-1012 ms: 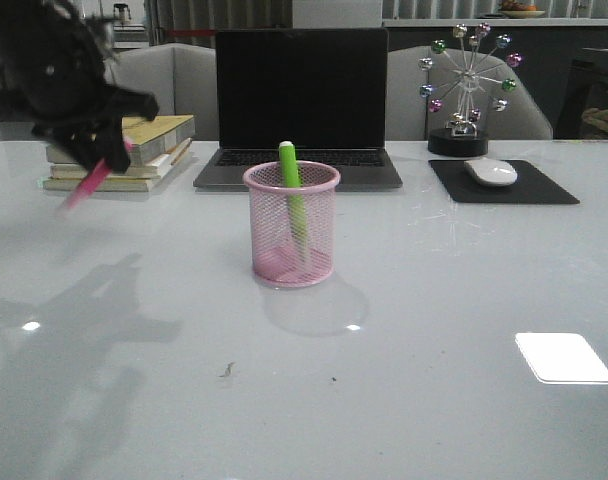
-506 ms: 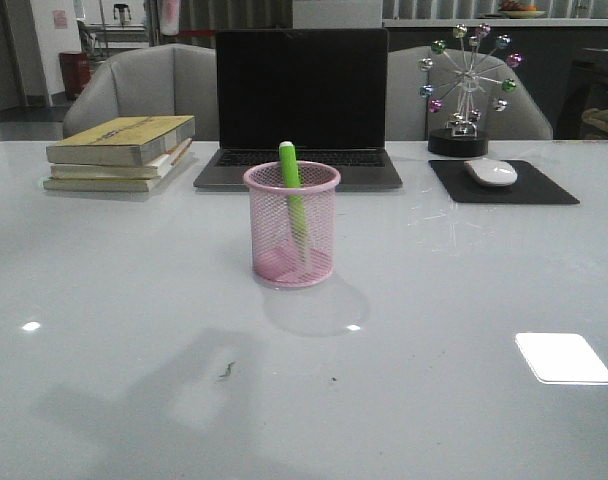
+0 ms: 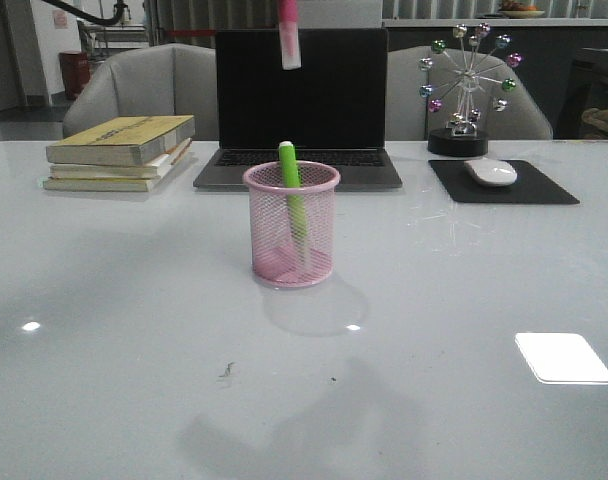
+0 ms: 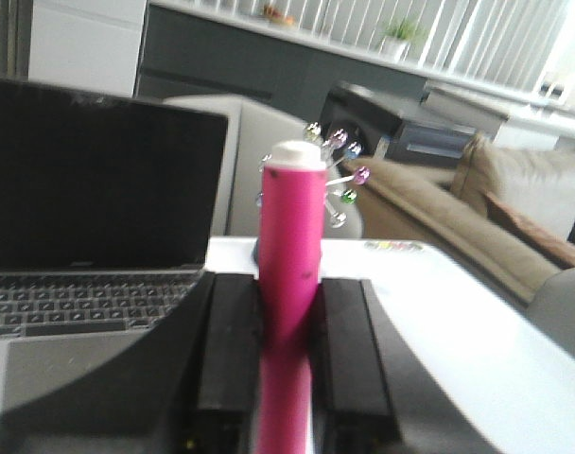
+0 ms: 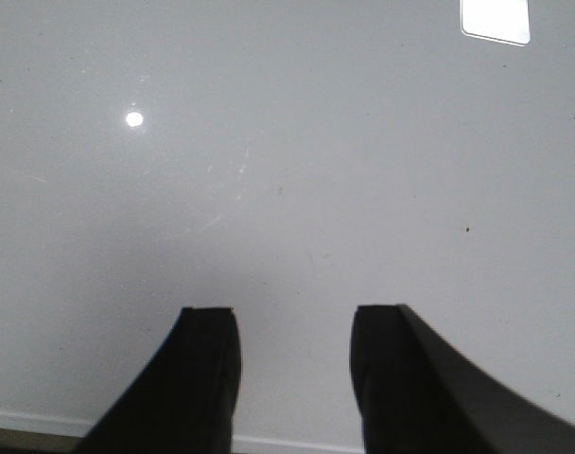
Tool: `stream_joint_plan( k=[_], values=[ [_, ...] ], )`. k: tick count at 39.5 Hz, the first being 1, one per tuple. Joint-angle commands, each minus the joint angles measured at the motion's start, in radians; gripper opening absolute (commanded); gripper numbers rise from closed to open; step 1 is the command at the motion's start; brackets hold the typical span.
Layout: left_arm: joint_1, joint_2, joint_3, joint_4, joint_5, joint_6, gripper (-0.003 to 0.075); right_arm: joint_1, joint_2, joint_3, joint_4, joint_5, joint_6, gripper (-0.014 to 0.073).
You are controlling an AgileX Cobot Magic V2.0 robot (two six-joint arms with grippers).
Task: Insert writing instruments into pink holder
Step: 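Lower the pink highlighter into the pink holder and open the left gripper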
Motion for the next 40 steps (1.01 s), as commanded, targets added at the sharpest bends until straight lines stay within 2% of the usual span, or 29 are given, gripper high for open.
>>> stream_joint_plan(
  k=[1,8,29,40],
  values=[
    [-0.024,-0.014,-0.018,-0.005,-0.154,-0.013,0.0099,-0.007,-0.006,-0.028,-0.014,-0.040,-0.009,0.0401],
    [-0.025,0.055,-0.016,-0.026,-0.188,-0.114,0.0099,-0.007,-0.006,-0.028,-0.024,-0.008,-0.009,0.0401],
    [-0.025,0.138,0.026,-0.026,-0.205,-0.112,0.0099,-0.007,-0.006,-0.028,-0.064,-0.002,-0.009,0.0401],
    [0.003,0.156,0.078,-0.015,-0.157,-0.080,0.0104,-0.007,-0.006,-0.028,-0.065,-0.002,-0.009,0.0401]
  ],
)
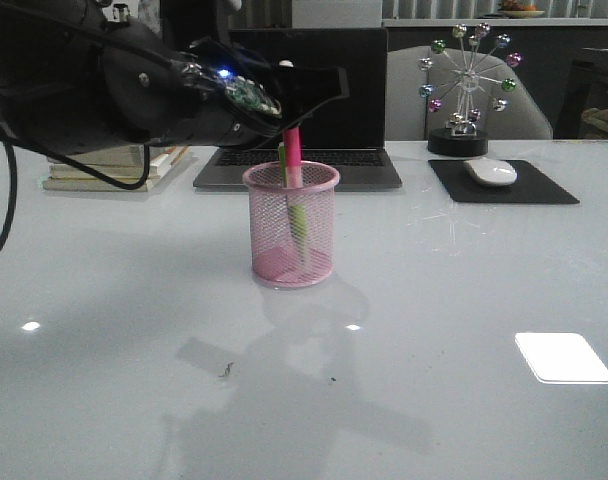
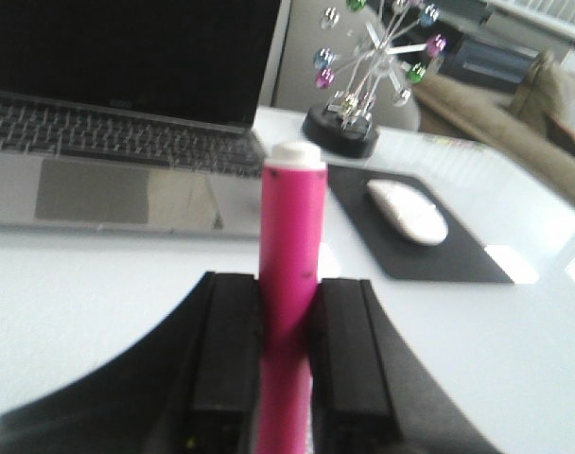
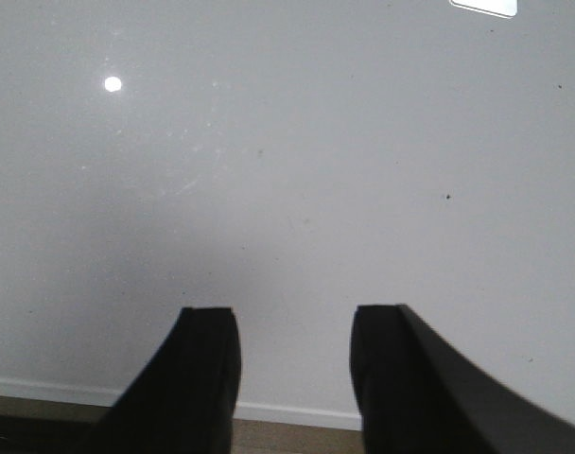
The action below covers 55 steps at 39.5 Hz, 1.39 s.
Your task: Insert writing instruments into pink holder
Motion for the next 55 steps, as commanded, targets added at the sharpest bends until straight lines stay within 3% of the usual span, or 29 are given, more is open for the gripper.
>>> stream_joint_plan(
  k=[1,5,11,14,25,34,39,55],
  values=[
    [0.011,-0.038,-0.015,0.014,-0.069,0.014,0.0109,-0.007,-0.006,-0.028,-0.019,-0.058,-0.009,0.0401],
    [0.011,-0.038,-0.015,0.014,-0.072,0.014,0.0187,-0.007,-0.006,-0.028,-0.019,-0.062,-0.009,0.0401],
    [0.011,-0.038,-0.015,0.014,-0.079,0.014,0.0435,-0.007,-0.006,-0.028,-0.019,-0.062,-0.009,0.0401],
    [0.007,-0.038,-0.015,0.014,-0.082,0.014,0.0510,-0.007,-0.006,-0.028,-0.019,-0.062,-0.009,0.0401],
    [0.004,-0.141,-0.017,0.037,-0.032,0.026,0.0483,-0.007,-0.006,-0.028,-0.019,-0.061,-0.009,0.0401],
    [0.090,-0.331,-0.017,0.080,0.208,0.148,0.0403,-0.007,-0.006,-0.028,-0.019,-0.060,-0.009,0.0401],
    [0.164,-0.460,-0.017,0.087,0.334,0.148,0.0404,-0.007,-0.006,-0.028,-0.019,-0.064,-0.009,0.0401],
    [0.455,-0.862,-0.017,0.346,0.807,0.148,0.0404,-0.007,-0.006,-0.028,-0.017,-0.070,-0.009,0.0401]
  ],
)
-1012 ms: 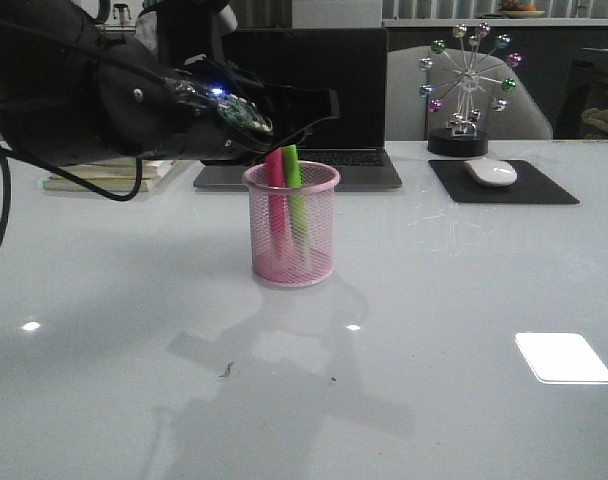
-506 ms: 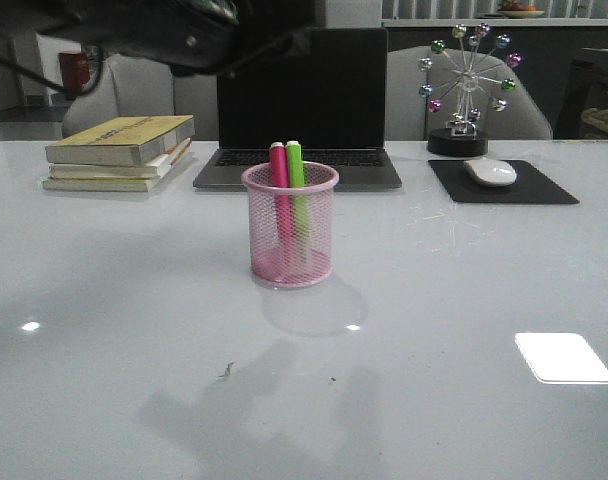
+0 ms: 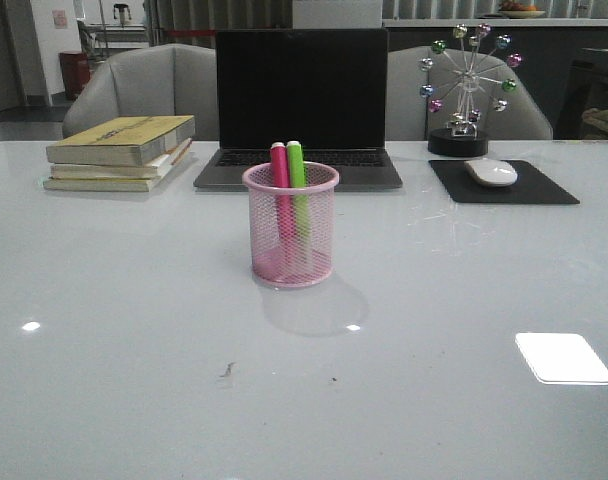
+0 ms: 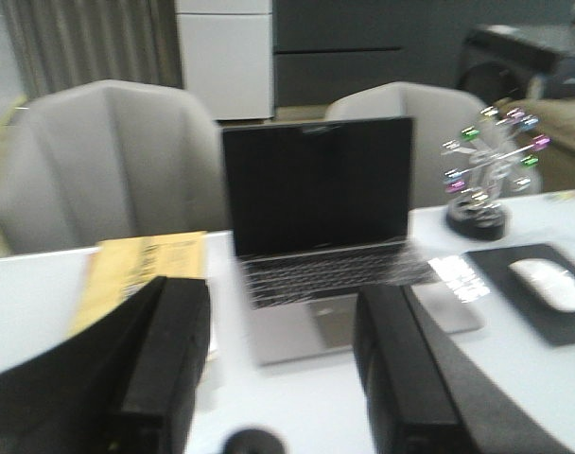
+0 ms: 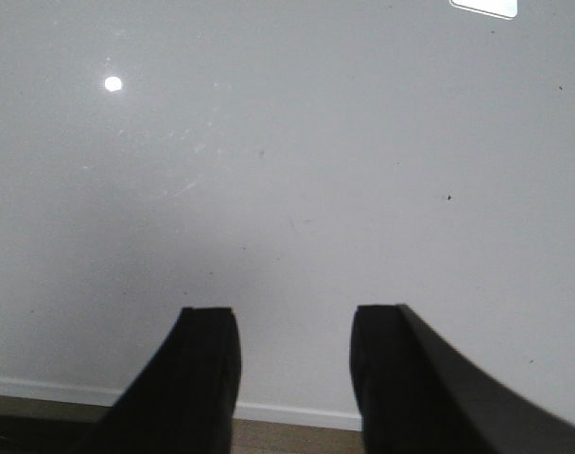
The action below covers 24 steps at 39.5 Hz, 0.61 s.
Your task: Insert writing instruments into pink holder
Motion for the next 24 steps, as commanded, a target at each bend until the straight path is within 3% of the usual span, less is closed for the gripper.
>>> stream_joint_plan(
  k=[1,5,13,24],
  values=[
    [0.062,-0.110,-0.028,0.062,0.087,0.001,0.0403,-0.007,-0.006,-0.028,-0.013,-0.074,-0.009,0.0401],
    [0.128,-0.189,-0.003,0.072,0.161,0.001,0.0404,-0.007,-0.006,-0.028,0.028,-0.123,-0.009,0.0399],
    [0.246,-0.363,0.139,0.047,0.176,-0.002,0.0404,-0.007,-0.006,-0.028,0.121,-0.200,-0.009,0.0393],
    [0.273,-0.608,0.334,0.044,0.182,-0.002,0.0403,-0.007,-0.006,-0.028,0.138,-0.196,-0.009,0.0393]
  ],
)
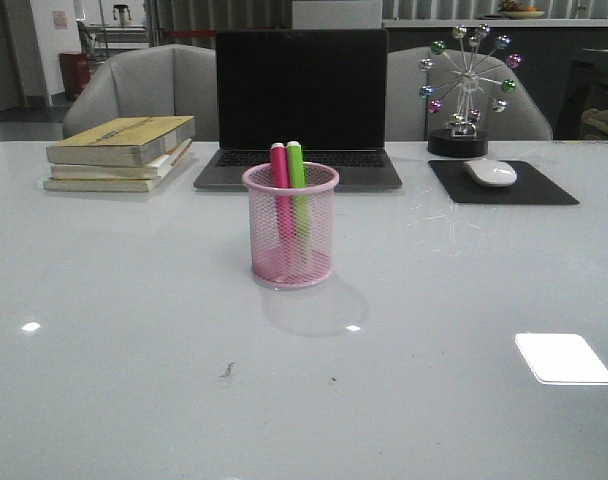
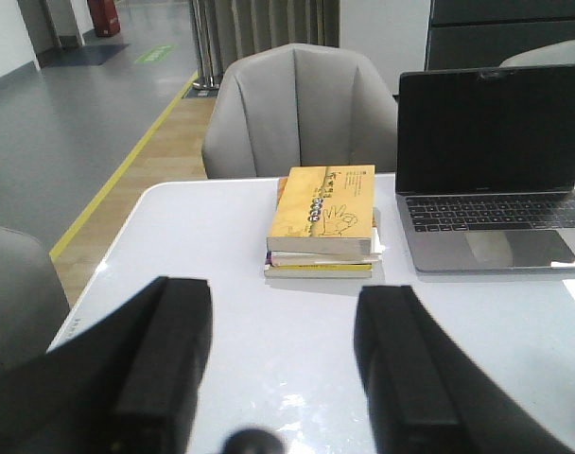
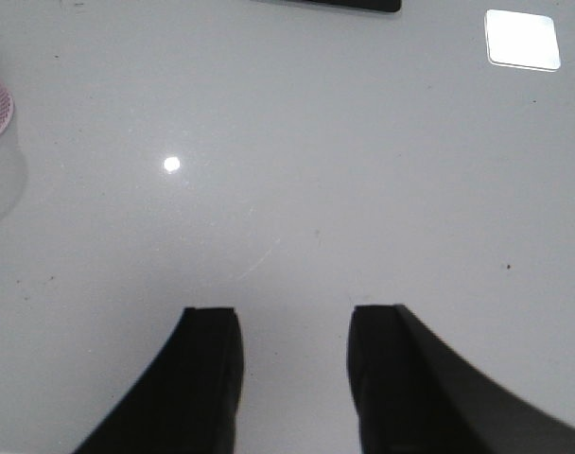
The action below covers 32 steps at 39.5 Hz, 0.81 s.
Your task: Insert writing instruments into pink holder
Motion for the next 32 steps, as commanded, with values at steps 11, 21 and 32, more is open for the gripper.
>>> stream_joint_plan(
  k=[11,21,32],
  values=[
    [0.001,-0.112,0.075,-0.011,-0.052,-0.004,0.0404,-0.007,-0.006,-0.028,0.009,-0.042,-0.009,0.0393],
    [0.001,-0.112,0.075,-0.011,-0.064,-0.004,0.0404,-0.007,-0.034,-0.028,0.059,-0.038,-0.009,0.0097],
    [0.001,-0.112,0.075,-0.011,-0.061,-0.004,0.0404,-0.007,-0.047,-0.028,0.096,-0.042,-0.009,0.0028]
  ],
)
